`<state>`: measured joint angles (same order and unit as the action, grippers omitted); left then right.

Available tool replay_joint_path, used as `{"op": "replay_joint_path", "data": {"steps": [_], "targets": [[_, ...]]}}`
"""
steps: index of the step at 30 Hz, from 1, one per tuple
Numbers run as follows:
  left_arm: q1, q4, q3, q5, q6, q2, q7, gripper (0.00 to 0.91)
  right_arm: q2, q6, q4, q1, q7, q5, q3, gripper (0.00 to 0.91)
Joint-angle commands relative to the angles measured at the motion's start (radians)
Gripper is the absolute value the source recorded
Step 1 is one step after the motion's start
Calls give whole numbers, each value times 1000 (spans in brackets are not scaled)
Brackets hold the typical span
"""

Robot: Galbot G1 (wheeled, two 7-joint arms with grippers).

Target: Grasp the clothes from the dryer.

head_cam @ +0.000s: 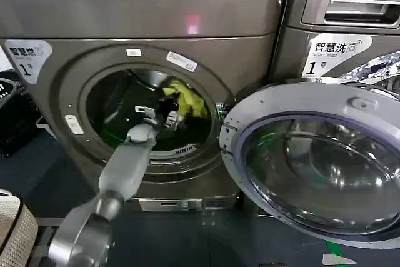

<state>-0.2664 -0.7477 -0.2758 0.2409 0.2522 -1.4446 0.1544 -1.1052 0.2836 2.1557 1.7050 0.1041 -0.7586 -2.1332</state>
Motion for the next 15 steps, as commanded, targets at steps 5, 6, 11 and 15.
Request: {"op": "replay_joint_path", "data": {"steps": [5,6,11,15], "targets": [[-160,-202,-105,-127,107,-27,-218,0,1,-34,-7,5,-20,-2,-10,907],[-157,-200,-108,-129,104,-31,-224,0,1,-34,-7,4,-20,-2,-9,907],[-148,-193,-106,-136,101,-37,-223,0,-1,-38,-8,4,-16,-3,-10,907],[-145,-190,-108,-147,103,-39,-228,0,-3,-49,-7,7,0,-6,-14,907]]}}
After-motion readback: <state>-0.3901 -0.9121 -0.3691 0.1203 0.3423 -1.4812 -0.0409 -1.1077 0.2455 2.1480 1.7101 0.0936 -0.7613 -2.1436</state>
